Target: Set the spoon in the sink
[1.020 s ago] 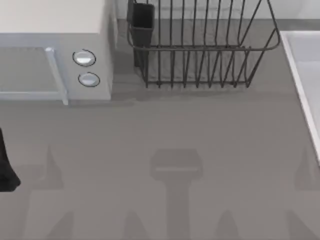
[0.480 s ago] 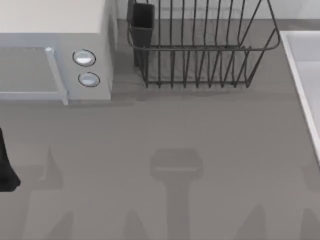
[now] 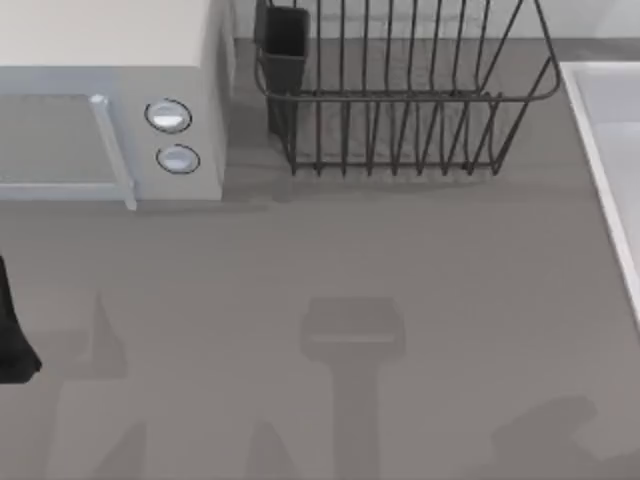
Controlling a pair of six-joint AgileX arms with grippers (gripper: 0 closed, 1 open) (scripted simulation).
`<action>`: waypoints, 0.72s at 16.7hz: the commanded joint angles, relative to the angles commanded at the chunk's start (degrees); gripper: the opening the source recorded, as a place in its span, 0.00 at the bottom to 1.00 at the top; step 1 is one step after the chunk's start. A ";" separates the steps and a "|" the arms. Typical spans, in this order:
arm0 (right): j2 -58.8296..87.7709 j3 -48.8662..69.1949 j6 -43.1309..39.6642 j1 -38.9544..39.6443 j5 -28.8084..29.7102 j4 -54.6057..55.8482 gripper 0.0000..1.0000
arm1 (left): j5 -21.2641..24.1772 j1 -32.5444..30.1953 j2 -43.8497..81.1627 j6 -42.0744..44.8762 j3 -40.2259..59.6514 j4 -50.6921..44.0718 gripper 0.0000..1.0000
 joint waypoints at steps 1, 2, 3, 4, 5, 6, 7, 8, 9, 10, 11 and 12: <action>4.54 2.84 -3.28 -1.38 0.00 -3.14 1.00 | 0.00 0.00 0.00 0.00 0.00 0.00 1.00; 8.65 5.54 -6.36 -2.69 0.01 -6.06 1.00 | 0.00 0.00 0.00 0.00 0.00 0.00 1.00; 12.35 8.08 -9.24 -3.90 0.02 -8.74 1.00 | 0.00 0.00 0.00 0.00 0.00 0.00 1.00; 15.63 10.43 -11.87 -5.00 0.04 -11.13 1.00 | 0.00 0.00 0.00 0.00 0.00 0.00 1.00; 18.53 12.56 -14.21 -5.97 0.05 -13.23 1.00 | 0.00 0.00 0.00 0.00 0.00 0.00 1.00; 21.05 14.41 -16.21 -6.80 0.06 -15.00 1.00 | 0.00 0.00 0.00 0.00 0.00 0.00 1.00; 23.16 15.94 -17.86 -7.48 0.06 -16.42 1.00 | 0.00 0.00 0.00 0.00 0.00 0.00 1.00; 24.76 17.10 -19.10 -7.98 0.06 -17.48 1.00 | 0.00 0.00 0.00 0.00 0.00 0.00 1.00; 25.73 17.82 -19.86 -8.30 0.07 -18.13 1.00 | 0.00 0.00 0.00 0.00 0.00 0.00 1.00; 26.12 18.11 -20.14 -8.42 0.07 -18.39 1.00 | 0.00 0.00 0.00 0.00 0.00 0.00 1.00; 26.12 18.11 -20.14 -8.42 0.07 -18.39 1.00 | 0.00 0.00 0.00 0.00 0.00 0.00 1.00; 26.12 18.11 -20.14 -8.42 0.07 -18.39 1.00 | 0.00 0.00 0.00 0.00 0.00 0.00 1.00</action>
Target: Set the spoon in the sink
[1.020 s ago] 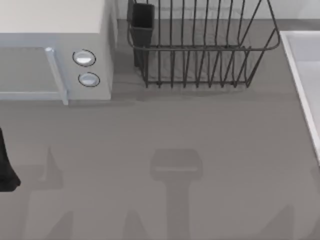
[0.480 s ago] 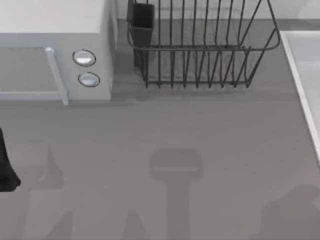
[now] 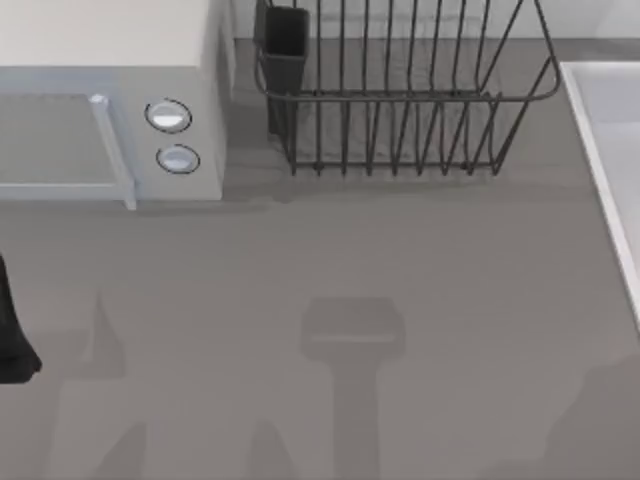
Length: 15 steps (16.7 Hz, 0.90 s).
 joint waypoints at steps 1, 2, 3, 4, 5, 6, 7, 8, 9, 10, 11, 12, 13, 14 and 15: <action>0.00 0.00 0.00 0.00 0.00 0.00 1.00 | 0.00 0.00 0.00 0.00 0.00 0.00 1.00; -0.20 -0.18 0.08 0.28 0.00 0.16 1.00 | 0.00 0.00 0.00 0.00 0.00 0.00 1.00; -0.09 -0.28 0.09 0.26 0.00 0.32 1.00 | 0.00 0.00 0.00 0.00 0.00 0.00 1.00; 0.31 -0.77 0.14 0.25 0.00 1.08 1.00 | 0.00 0.00 0.00 0.00 0.00 0.00 1.00; 0.97 -1.60 0.22 0.25 0.00 2.45 1.00 | 0.00 0.00 0.00 0.00 0.00 0.00 1.00; 1.88 -2.67 0.30 0.25 0.00 4.41 1.00 | 0.00 0.00 0.00 0.00 0.00 0.00 1.00; 3.04 -3.99 0.35 0.26 0.00 6.97 1.00 | 0.00 0.00 0.00 0.00 0.00 0.00 1.00; 4.50 -5.51 0.37 0.24 0.00 10.12 1.00 | 0.00 0.00 0.00 0.00 0.00 0.00 1.00; 6.05 -7.16 0.39 0.26 0.00 13.62 1.00 | 0.00 0.00 0.00 0.00 0.00 0.00 1.00; 7.50 -8.83 0.44 0.31 0.00 17.05 1.00 | 0.00 0.00 0.00 0.00 0.00 0.00 1.00; 8.87 -10.37 0.49 0.32 0.00 19.99 1.00 | 0.00 0.00 0.00 0.00 0.00 0.00 1.00; 10.09 -11.66 0.51 0.31 0.00 22.34 1.00 | 0.00 0.00 0.00 0.00 0.00 0.00 1.00; 11.06 -12.67 0.50 0.32 0.00 24.08 1.00 | 0.00 0.00 0.00 0.00 0.00 0.00 1.00; 11.76 -13.36 0.48 0.31 0.01 25.21 1.00 | 0.00 0.00 0.00 0.00 0.00 0.00 1.00; 12.05 -13.69 0.50 0.31 0.01 25.74 1.00 | 0.00 0.00 0.00 0.00 0.00 0.00 1.00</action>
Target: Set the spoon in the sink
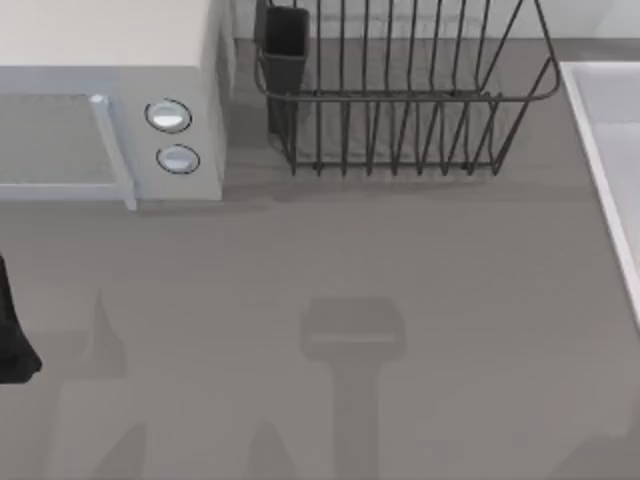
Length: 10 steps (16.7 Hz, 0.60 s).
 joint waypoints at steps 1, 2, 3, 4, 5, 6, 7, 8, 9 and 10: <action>0.02 -0.03 0.00 0.00 0.00 0.04 1.00 | 0.00 0.00 0.00 0.00 0.00 0.00 1.00; 0.02 -0.03 0.00 0.00 0.00 0.04 1.00 | 0.00 0.00 0.00 0.00 0.00 0.00 1.00; 0.02 -0.03 0.00 0.00 0.00 0.04 1.00 | 0.00 0.00 0.00 0.00 0.00 0.00 1.00; 0.02 -0.03 0.00 0.00 0.00 0.04 1.00 | 0.00 0.00 0.00 0.00 0.00 0.00 1.00; 0.02 -0.03 0.00 0.00 0.00 0.04 0.92 | 0.00 0.00 0.00 0.00 0.00 0.00 1.00; 0.02 -0.03 0.00 0.00 0.00 0.04 0.85 | 0.00 0.00 0.00 0.00 0.00 0.00 1.00; 0.02 -0.03 0.00 0.00 0.00 0.04 0.77 | 0.00 0.00 0.00 0.00 0.00 0.00 1.00; 0.02 -0.03 0.00 0.00 0.00 0.04 0.70 | 0.00 0.00 0.00 0.00 0.00 0.00 1.00; 0.02 -0.03 0.00 0.00 0.00 0.04 0.62 | 0.00 0.00 0.00 0.00 0.00 0.00 1.00; 0.02 -0.03 0.00 0.00 0.00 0.04 0.55 | 0.00 0.00 0.00 0.00 0.00 0.00 1.00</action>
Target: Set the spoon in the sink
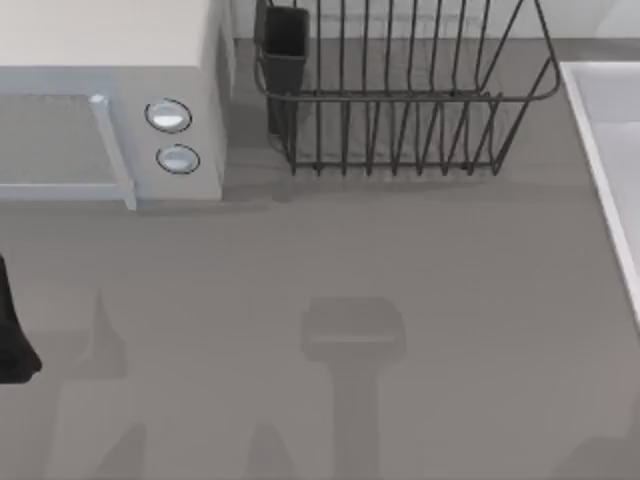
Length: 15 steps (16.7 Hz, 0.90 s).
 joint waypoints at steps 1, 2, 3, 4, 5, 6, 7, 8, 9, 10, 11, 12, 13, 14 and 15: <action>0.00 0.00 0.00 0.00 0.00 0.00 0.47 | 0.00 0.00 0.00 0.00 0.00 0.00 1.00; 0.00 0.00 0.00 0.00 0.00 0.00 0.40 | 0.00 0.00 0.00 0.00 0.00 0.00 1.00; 0.00 0.00 0.00 0.00 0.00 0.00 0.32 | 0.00 0.00 0.00 0.00 0.00 0.00 1.00; 0.00 0.00 0.00 0.00 0.00 0.00 0.25 | 0.00 0.00 0.00 0.00 0.00 0.00 1.00; 0.00 0.00 0.00 0.00 0.00 0.00 0.17 | 0.00 0.00 0.00 0.00 0.00 0.00 1.00; 0.00 0.00 0.00 0.00 0.00 0.00 0.10 | 0.00 0.00 0.00 0.00 0.00 0.00 1.00; 0.00 0.00 0.00 0.00 0.00 0.00 0.02 | 0.00 0.00 0.00 0.00 0.00 0.00 1.00; 0.00 0.00 0.00 0.00 0.00 0.00 0.00 | 0.00 0.00 0.00 0.00 0.00 0.00 1.00; 0.00 0.00 0.00 0.00 0.00 0.00 0.00 | 0.00 0.00 0.00 0.00 0.00 0.00 1.00; 0.00 0.00 0.00 0.00 0.00 0.00 0.00 | 0.00 0.00 0.00 0.00 0.00 0.00 1.00; 0.00 0.00 0.00 0.00 0.00 0.00 0.00 | 0.00 0.00 0.00 0.00 0.00 0.00 1.00; 0.00 0.00 0.00 0.00 0.00 0.00 0.00 | 0.00 0.00 0.00 0.00 0.00 0.00 1.00; 0.00 0.00 0.00 0.00 0.00 0.00 0.00 | 0.00 0.00 0.00 0.00 0.00 0.00 1.00; 0.00 0.00 0.00 0.00 0.00 0.00 0.00 | 0.00 0.00 0.00 0.00 0.00 0.00 1.00; 0.00 0.00 0.00 0.00 0.00 0.00 0.00 | 0.00 0.00 0.00 0.00 0.00 0.00 1.00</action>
